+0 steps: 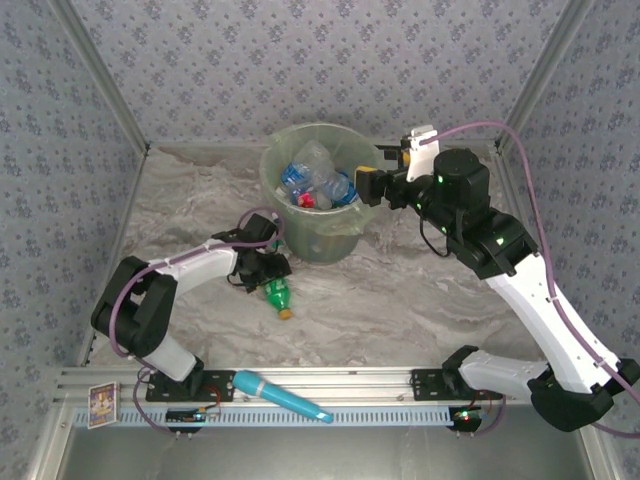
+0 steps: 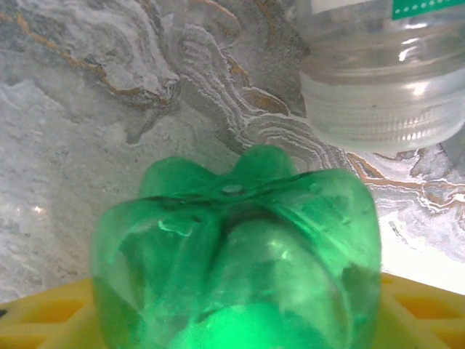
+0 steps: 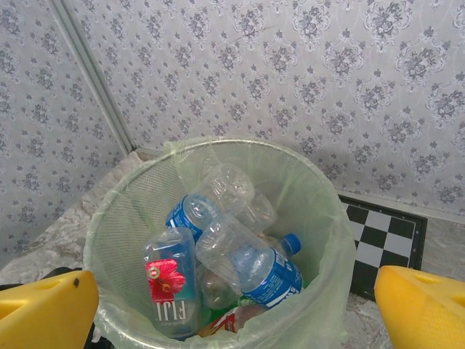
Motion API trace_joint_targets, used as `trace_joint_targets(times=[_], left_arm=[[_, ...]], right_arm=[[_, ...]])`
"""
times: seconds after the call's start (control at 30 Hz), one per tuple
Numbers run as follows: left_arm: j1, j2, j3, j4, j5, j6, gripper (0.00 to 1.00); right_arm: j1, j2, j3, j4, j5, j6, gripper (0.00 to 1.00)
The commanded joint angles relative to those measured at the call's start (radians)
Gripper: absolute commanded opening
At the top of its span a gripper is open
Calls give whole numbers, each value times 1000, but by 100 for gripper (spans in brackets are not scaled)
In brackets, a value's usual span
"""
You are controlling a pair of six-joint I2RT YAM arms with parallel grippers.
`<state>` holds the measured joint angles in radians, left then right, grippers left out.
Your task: Put the plastic bottles in the bin
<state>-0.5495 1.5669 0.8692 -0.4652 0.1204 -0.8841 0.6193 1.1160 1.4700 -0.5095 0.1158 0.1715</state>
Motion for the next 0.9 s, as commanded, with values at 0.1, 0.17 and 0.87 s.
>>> trace_joint_targets(times=[0.1, 0.17, 0.87], left_arm=[[9, -67, 4, -10, -26, 3, 61], [13, -107, -2, -28, -48, 2, 60], [82, -600, 250, -207, -413, 193, 59]], right_arm=[[-8, -15, -10, -10, 13, -6, 100], [-7, -13, -11, -6, 12, -6, 100], [-7, 59, 50, 12, -28, -1, 100]])
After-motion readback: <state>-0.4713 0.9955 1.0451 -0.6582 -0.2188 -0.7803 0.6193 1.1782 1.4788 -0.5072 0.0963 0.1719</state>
